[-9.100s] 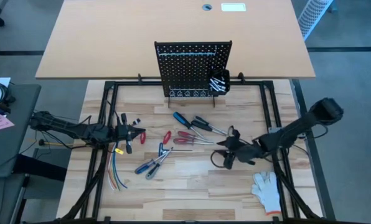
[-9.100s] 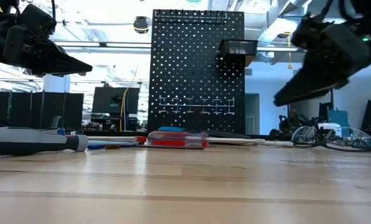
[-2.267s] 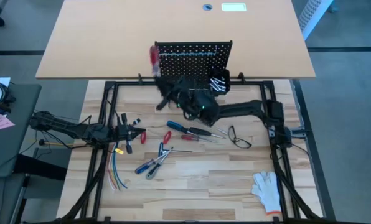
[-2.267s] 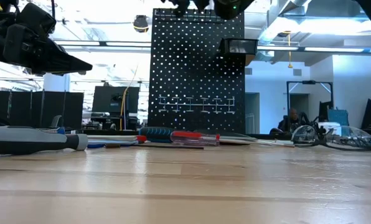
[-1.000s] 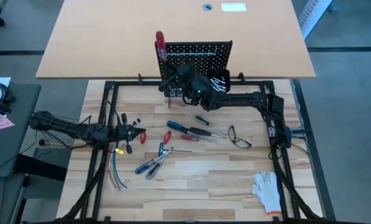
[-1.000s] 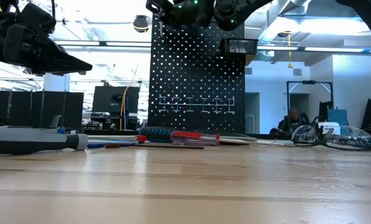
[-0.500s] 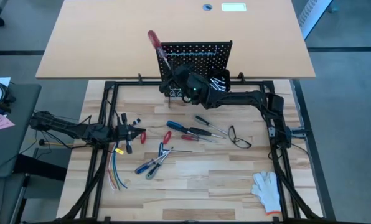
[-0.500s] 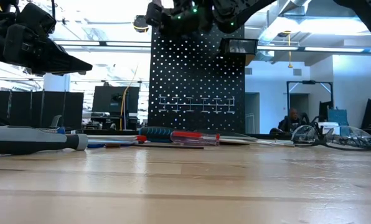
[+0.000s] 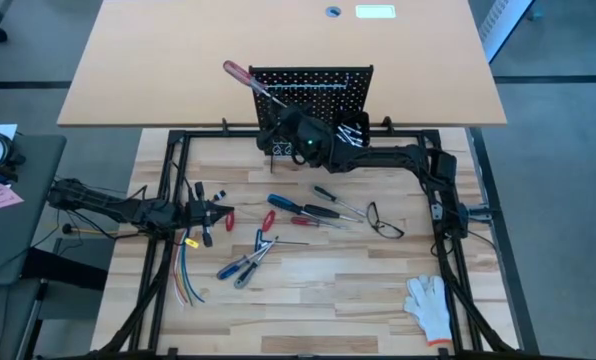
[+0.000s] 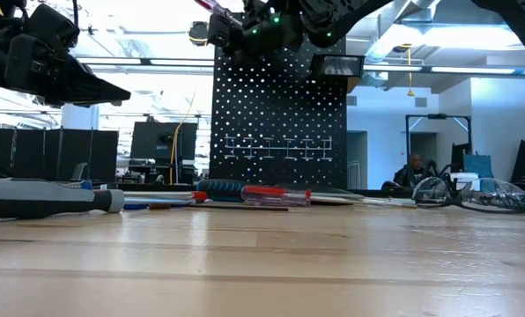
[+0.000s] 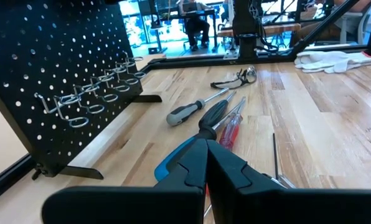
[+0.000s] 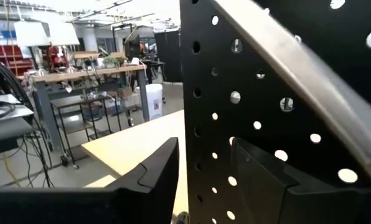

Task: Hang tools onto peg board
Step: Hang the red screwdriver on the pegboard

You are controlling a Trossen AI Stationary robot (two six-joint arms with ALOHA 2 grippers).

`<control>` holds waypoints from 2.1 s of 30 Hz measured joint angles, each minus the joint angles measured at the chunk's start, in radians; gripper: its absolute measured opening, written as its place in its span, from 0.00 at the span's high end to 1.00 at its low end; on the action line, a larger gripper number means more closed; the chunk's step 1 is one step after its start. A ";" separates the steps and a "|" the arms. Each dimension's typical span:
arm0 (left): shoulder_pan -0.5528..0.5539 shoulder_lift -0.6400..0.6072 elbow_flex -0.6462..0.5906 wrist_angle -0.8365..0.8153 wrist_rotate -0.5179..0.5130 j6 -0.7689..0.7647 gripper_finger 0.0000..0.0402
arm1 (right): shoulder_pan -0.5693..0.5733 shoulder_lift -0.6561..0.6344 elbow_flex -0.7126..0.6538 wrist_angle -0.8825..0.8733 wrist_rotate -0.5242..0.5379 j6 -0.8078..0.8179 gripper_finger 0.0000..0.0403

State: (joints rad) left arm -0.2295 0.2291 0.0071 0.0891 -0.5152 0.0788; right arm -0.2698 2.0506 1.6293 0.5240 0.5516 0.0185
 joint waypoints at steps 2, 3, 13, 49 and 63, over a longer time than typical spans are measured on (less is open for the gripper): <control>0.000 0.000 0.000 0.000 0.000 0.000 1.00 | 0.007 0.000 0.000 -0.029 0.000 0.000 0.61; 0.000 0.000 0.000 0.000 0.000 0.000 1.00 | 0.012 0.000 0.000 -0.049 0.000 -0.001 0.61; 0.000 0.000 0.000 0.000 0.000 0.000 1.00 | 0.128 -0.007 0.000 -0.169 -0.040 -0.333 0.62; 0.000 0.000 0.000 0.000 0.000 0.000 1.00 | 0.096 -0.167 0.000 -0.288 0.338 -0.620 0.76; 0.000 0.000 0.000 0.000 0.000 0.000 1.00 | 0.088 -0.167 0.000 -0.313 0.247 -0.402 0.97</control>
State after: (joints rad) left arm -0.2295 0.2289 0.0071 0.0891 -0.5152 0.0790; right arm -0.1815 1.8841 1.6295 0.2105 0.7981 -0.3832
